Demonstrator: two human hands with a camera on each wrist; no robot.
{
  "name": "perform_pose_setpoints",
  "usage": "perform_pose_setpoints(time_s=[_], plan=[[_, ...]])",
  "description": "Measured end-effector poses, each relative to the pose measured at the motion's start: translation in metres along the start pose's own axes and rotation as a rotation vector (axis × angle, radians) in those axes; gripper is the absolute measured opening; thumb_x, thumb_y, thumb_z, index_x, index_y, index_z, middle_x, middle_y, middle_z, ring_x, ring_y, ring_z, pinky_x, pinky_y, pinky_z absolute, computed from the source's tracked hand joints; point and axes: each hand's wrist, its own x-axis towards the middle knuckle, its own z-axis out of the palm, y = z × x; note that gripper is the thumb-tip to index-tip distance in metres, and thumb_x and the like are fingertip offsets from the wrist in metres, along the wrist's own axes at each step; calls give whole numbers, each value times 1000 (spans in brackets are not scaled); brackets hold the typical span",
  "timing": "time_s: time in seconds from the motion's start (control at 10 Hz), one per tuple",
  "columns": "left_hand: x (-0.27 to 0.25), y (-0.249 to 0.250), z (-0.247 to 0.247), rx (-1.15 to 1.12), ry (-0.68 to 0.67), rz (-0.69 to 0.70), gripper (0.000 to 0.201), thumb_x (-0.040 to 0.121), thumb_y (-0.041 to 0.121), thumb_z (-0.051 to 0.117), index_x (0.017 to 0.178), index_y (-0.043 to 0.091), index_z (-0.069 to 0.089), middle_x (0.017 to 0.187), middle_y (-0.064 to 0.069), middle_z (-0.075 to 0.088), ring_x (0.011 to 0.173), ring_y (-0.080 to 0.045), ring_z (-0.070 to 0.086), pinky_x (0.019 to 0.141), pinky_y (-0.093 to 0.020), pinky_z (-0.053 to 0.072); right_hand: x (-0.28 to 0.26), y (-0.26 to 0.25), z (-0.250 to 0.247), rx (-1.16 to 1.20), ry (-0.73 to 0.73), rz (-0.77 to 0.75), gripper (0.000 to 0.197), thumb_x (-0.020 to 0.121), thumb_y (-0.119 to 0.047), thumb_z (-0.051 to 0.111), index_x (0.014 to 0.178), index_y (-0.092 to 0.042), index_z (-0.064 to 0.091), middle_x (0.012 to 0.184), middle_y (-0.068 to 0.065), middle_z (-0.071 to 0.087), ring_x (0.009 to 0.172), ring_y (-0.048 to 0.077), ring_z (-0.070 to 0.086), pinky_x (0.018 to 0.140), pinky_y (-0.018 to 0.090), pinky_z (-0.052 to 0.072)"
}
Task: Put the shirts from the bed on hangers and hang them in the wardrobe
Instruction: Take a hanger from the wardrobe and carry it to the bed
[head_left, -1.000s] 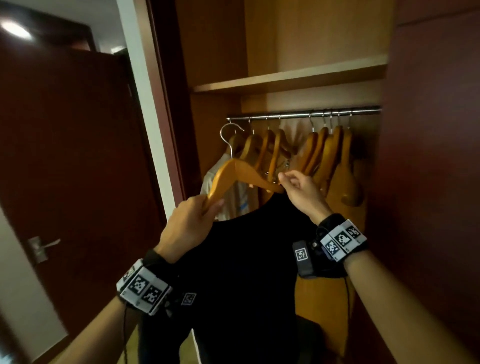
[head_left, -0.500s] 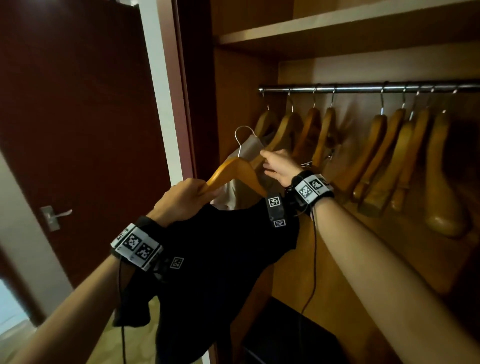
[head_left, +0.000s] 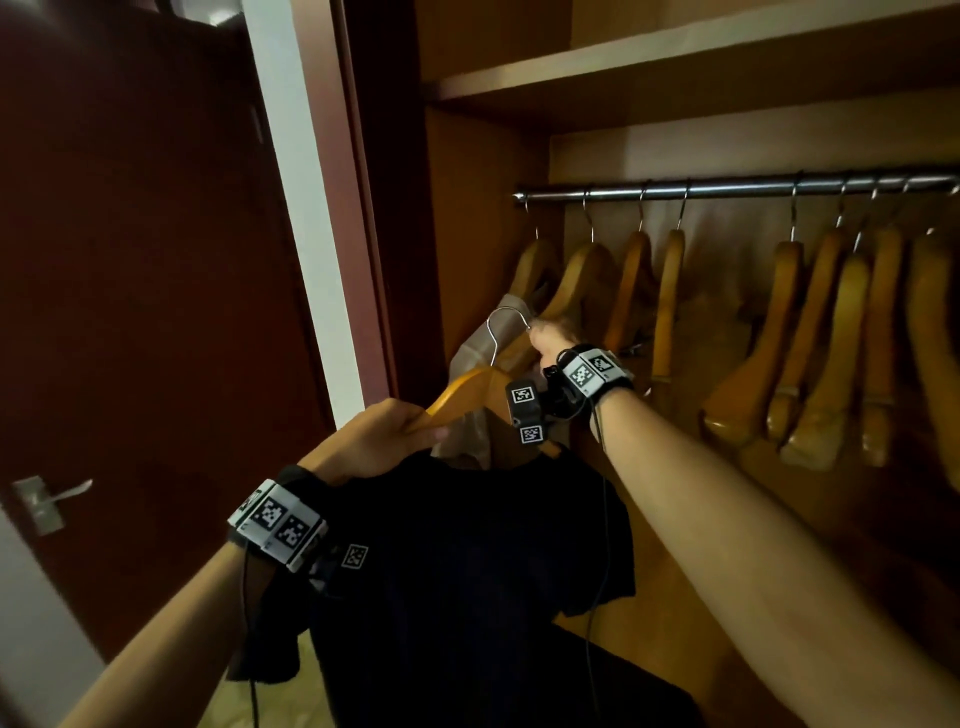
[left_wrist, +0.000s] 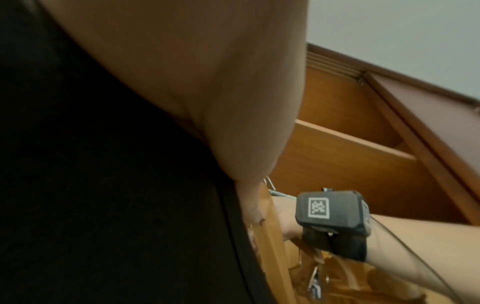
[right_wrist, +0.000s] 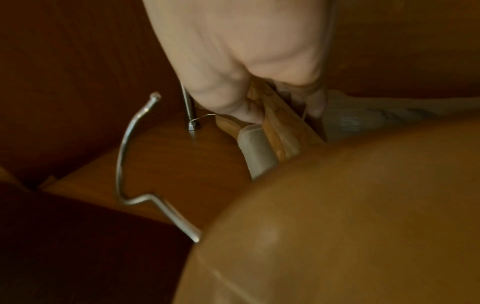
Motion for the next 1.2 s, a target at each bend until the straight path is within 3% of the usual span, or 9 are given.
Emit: perform_pose_setpoints(time_s=[0.1, 0.2, 0.3, 0.4, 0.5, 0.6, 0.9, 1.0, 1.2], plan=[[4, -9, -2, -6, -11, 30, 38, 101, 50, 58, 91, 16, 70, 67, 5, 59, 59, -9, 55, 60, -27, 41, 31, -4, 14, 94, 168, 57, 43, 112, -28, 43, 145, -2, 52, 123, 13, 63, 108, 32, 65, 97, 40, 54], [7, -12, -2, -91, -72, 52, 38, 102, 48, 57, 94, 14, 72, 70, 1, 60, 63, -11, 58, 63, -29, 42, 30, -20, 0, 128, 306, 38, 62, 112, -45, 41, 161, -8, 34, 165, 11, 37, 149, 33, 40, 114, 34, 33], [8, -13, 1, -163, -115, 67, 35, 102, 46, 60, 93, 15, 73, 72, 0, 61, 66, -12, 57, 66, -30, 43, 117, 10, -19, 151, 439, -35, 109, 62, -99, 55, 150, -34, 50, 149, 1, 57, 131, 35, 60, 101, 48, 50], [7, -13, 4, -213, -168, 106, 40, 100, 47, 64, 91, 9, 72, 69, 1, 55, 64, -13, 53, 67, -34, 39, 79, 5, -29, 354, 473, -52, 56, 81, -51, 70, 115, -6, 63, 96, 10, 76, 80, 27, 75, 83, 45, 63], [1, -11, 4, -226, -205, 151, 35, 99, 46, 65, 83, 15, 72, 66, 3, 53, 61, -9, 51, 65, -32, 37, -14, -29, -24, 390, 478, -52, 24, 104, -24, 62, 90, -8, 50, 67, 7, 62, 58, 19, 62, 69, 38, 58], [-7, -9, -2, -250, -231, 188, 33, 99, 44, 66, 78, 19, 71, 64, 4, 52, 57, -7, 50, 62, -28, 36, -26, -34, -33, 419, 483, -97, 36, 97, -39, 72, 112, -9, 59, 58, 1, 66, 56, 20, 66, 73, 44, 64], [-33, -17, -44, -337, -133, 137, 38, 98, 39, 68, 65, 21, 71, 58, 3, 54, 56, -11, 53, 61, -30, 38, -61, -26, -52, 433, 458, -172, 18, 100, -20, 72, 95, -11, 57, 63, 4, 57, 49, 16, 57, 49, 29, 49], [-36, -19, -54, -373, -82, 50, 37, 99, 39, 66, 76, 10, 68, 51, 8, 53, 46, -6, 49, 54, -27, 35, -73, -26, -59, 426, 454, -191, 14, 101, -20, 70, 98, -11, 60, 65, 3, 57, 50, 15, 58, 49, 29, 50], [-34, 3, -43, -494, 9, -39, 41, 101, 38, 65, 93, -2, 71, 72, -10, 62, 68, -26, 59, 65, -34, 42, -90, -26, -67, 408, 462, -193, 13, 101, -20, 70, 102, -11, 61, 67, 2, 57, 52, 14, 58, 48, 28, 50]])
